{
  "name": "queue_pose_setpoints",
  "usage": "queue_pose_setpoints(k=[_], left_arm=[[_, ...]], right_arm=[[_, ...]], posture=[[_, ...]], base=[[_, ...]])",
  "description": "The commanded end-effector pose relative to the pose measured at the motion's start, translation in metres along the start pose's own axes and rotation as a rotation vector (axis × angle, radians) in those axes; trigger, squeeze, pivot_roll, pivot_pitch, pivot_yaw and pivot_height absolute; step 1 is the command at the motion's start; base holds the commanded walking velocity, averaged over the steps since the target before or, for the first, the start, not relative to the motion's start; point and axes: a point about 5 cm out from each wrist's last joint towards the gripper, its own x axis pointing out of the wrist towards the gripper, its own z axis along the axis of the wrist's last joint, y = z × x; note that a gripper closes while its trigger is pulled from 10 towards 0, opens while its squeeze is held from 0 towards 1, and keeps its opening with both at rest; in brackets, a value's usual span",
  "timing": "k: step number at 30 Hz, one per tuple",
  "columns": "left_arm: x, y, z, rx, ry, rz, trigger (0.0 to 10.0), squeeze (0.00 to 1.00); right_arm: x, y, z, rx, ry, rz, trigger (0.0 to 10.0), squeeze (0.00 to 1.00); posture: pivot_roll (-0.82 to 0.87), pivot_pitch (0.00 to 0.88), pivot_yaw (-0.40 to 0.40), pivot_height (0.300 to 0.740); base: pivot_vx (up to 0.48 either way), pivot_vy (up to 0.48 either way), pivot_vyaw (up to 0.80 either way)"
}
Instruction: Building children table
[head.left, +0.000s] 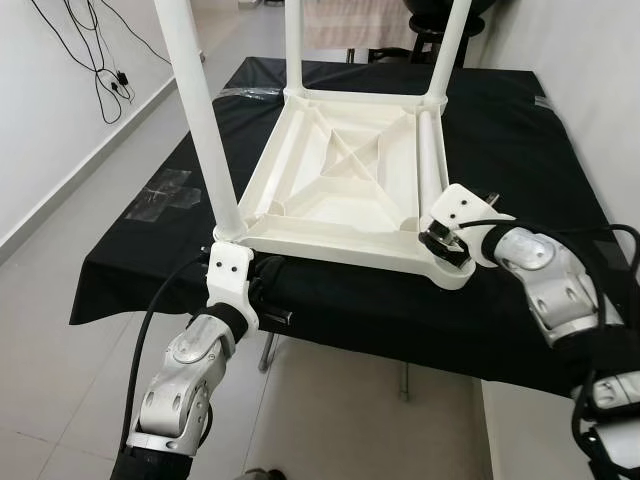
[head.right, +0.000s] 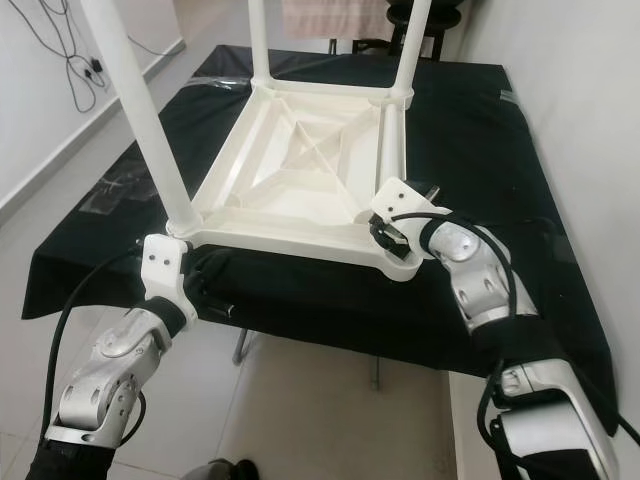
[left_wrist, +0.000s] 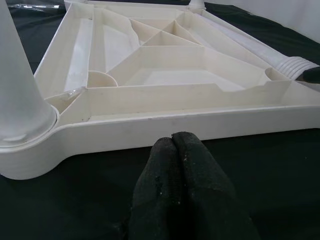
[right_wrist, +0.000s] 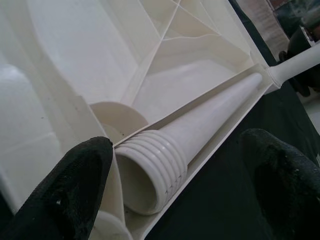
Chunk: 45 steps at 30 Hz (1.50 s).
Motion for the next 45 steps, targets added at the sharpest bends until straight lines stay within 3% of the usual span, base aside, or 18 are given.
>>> queue_pose_setpoints(k=[1, 14, 21, 33, 45], left_arm=[[-0.002, 0.001, -0.005, 0.011, 0.031, 0.004, 10.0, 0.0], [-0.004, 0.001, -0.005, 0.013, 0.027, 0.014, 10.0, 0.0], [-0.004, 0.0, -0.005, 0.014, 0.028, 0.014, 10.0, 0.0], [-0.004, 0.001, -0.005, 0.02, 0.03, 0.011, 10.0, 0.0], [-0.005, 0.001, -0.005, 0.022, 0.032, 0.012, 10.0, 0.0]], right_arm=[[0.005, 0.004, -0.001, -0.009, 0.026, -0.007, 10.0, 0.0], [0.01, -0.006, -0.005, -0.107, 0.103, -0.048, 10.0, 0.0], [0.01, -0.008, -0.005, -0.089, 0.096, -0.027, 10.0, 0.0], [0.002, -0.028, -0.009, -0.172, 0.126, 0.016, 10.0, 0.0], [0.002, -0.023, -0.015, -0.25, 0.173, 0.109, 10.0, 0.0]], posture=[[0.0, 0.121, -0.003, 0.74], [0.01, 0.132, -0.01, 0.74], [0.01, 0.133, -0.008, 0.74], [0.01, 0.133, -0.005, 0.74], [0.01, 0.132, -0.004, 0.74]], base=[[0.0, 0.0, 0.0], [0.0, 0.0, 0.0], [0.0, 0.0, 0.0], [0.0, 0.0, 0.0], [0.0, 0.0, 0.0]])
